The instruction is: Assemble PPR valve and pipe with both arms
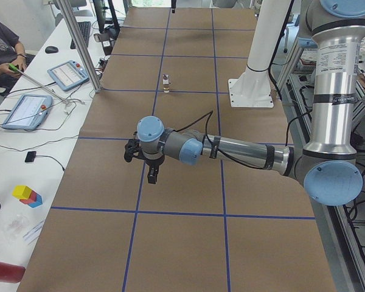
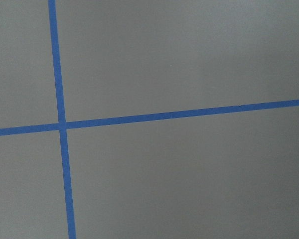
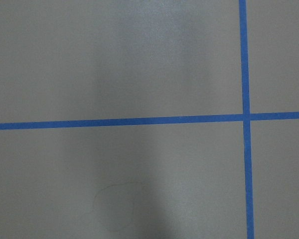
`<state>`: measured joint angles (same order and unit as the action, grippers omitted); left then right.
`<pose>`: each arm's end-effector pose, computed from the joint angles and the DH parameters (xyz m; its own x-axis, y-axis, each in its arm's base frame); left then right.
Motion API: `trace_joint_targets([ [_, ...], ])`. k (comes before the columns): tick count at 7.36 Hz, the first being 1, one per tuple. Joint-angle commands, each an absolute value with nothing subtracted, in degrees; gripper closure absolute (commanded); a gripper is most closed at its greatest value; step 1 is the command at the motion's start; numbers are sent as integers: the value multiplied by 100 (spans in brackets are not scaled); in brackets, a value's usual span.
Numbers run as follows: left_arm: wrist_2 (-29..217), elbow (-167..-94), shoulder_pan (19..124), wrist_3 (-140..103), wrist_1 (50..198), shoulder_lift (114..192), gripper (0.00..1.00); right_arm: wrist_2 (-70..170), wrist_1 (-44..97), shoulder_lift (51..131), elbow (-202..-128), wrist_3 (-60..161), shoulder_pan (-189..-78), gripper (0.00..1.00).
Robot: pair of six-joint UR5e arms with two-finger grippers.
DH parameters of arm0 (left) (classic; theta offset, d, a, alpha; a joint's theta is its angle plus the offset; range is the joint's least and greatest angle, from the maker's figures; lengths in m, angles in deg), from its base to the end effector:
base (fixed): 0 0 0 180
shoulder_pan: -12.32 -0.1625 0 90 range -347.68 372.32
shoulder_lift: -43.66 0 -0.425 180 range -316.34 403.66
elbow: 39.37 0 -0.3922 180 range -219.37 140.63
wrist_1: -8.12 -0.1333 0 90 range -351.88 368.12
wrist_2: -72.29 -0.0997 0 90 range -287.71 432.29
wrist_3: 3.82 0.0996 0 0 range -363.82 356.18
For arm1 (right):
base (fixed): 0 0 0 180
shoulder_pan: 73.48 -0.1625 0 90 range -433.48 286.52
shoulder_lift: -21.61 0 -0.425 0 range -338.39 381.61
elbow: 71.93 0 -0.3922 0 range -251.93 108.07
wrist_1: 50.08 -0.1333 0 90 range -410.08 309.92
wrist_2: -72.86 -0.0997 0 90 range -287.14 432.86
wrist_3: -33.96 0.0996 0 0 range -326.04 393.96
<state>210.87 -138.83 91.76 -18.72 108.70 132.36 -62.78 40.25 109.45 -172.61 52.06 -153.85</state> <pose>0.0329 -0.4965 0.5621 0.6305 0.1067 -0.7689 -0.0118 0.9917 0.1279 -0.0242 -0.5140 0.5464 0.6813 0.0427 0.7307 -0.0509 0.9986 -0.0110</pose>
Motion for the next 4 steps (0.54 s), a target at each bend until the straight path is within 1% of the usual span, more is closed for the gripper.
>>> trace_joint_targets([
  [1,21106,-13965,9178,-1885,10884,13191,0,-6224,4062,11072,-17396,5207,-15514,0],
  [4,21089,-13983,9178,-1876,10893,13191,0,-6205,4062,11205,-17441,5189,-15531,0],
])
